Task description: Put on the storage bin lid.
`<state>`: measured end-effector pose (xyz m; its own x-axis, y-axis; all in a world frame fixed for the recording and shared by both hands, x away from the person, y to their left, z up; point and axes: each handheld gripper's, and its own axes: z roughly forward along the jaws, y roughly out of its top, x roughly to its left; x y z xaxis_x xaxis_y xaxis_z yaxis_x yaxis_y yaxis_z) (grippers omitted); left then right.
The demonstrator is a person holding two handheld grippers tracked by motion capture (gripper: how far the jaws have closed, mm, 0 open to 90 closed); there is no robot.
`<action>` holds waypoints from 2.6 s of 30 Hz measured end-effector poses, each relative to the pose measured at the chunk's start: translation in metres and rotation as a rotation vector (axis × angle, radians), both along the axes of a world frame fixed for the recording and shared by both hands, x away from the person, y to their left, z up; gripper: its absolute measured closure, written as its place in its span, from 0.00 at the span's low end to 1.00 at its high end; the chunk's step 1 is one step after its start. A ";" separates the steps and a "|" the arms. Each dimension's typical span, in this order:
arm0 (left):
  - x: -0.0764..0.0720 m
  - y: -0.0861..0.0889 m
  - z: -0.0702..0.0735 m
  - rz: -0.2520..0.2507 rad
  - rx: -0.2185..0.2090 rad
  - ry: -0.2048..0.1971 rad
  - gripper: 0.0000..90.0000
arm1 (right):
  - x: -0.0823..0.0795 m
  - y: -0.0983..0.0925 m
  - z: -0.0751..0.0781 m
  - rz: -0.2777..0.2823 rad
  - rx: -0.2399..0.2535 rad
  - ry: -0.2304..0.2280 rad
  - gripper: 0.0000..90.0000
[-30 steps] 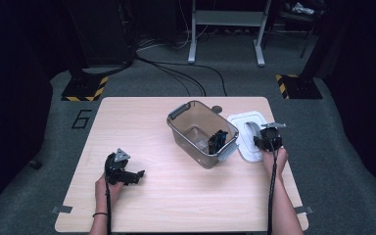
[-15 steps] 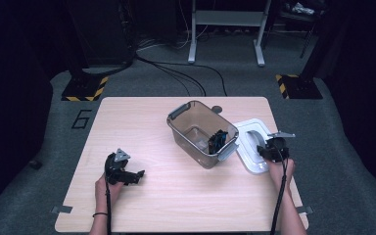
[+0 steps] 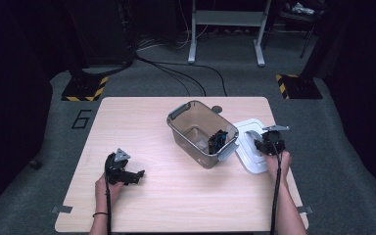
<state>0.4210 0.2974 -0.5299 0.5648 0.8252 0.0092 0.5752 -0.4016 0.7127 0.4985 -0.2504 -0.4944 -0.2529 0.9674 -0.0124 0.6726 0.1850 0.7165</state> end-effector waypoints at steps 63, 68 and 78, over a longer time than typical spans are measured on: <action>0.001 0.000 0.000 -0.002 0.002 -0.002 0.00 | -0.022 0.016 0.183 0.095 -0.108 -0.140 0.74; 0.001 0.000 0.000 -0.002 0.002 -0.002 0.00 | -0.022 0.025 0.190 0.121 -0.118 -0.146 0.74; 0.001 0.000 0.000 -0.002 0.002 -0.002 0.00 | -0.018 0.051 0.202 0.169 -0.112 -0.150 0.74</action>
<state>0.4217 0.2975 -0.5299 0.5665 0.8240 0.0121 0.5731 -0.4045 0.7127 0.4803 -0.1994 -0.2920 -0.3978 0.9022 -0.1667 0.5128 0.3693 0.7750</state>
